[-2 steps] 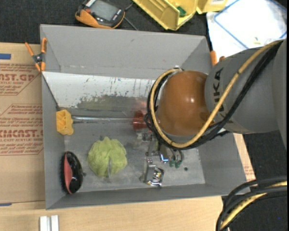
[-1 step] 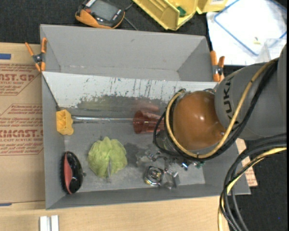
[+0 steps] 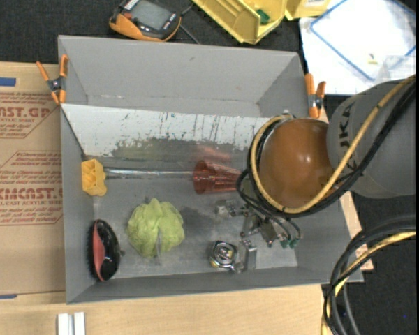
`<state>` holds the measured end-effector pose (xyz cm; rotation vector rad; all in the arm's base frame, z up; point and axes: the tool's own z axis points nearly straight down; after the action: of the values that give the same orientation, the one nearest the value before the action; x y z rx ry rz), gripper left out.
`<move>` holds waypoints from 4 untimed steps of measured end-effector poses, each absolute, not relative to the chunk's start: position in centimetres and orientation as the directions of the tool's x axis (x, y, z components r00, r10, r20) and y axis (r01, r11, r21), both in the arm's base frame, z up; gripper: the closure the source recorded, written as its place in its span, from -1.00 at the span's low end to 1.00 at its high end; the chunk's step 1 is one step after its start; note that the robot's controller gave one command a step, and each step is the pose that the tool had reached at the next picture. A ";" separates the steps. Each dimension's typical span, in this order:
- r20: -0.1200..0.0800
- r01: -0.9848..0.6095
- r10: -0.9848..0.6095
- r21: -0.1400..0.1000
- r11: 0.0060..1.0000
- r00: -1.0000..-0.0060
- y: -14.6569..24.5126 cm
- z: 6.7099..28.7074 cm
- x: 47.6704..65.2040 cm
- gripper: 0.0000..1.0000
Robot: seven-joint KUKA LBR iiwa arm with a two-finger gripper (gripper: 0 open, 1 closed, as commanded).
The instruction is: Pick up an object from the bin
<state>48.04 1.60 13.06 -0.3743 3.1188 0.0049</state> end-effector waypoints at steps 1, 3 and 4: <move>-0.003 -0.756 -0.756 0.002 0.655 -0.655 4.7 10.6 48.4 -1.00; -0.006 -0.994 -0.994 -0.002 0.110 -0.110 4.3 7.0 48.2 1.00; -0.007 -0.994 -0.994 -0.002 0.110 -0.110 4.3 7.1 48.2 1.00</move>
Offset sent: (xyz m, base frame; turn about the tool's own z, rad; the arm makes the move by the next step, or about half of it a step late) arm 0.0114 0.0082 -0.0606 -0.6054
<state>48.22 4.33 7.06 -2.0921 2.3353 0.0046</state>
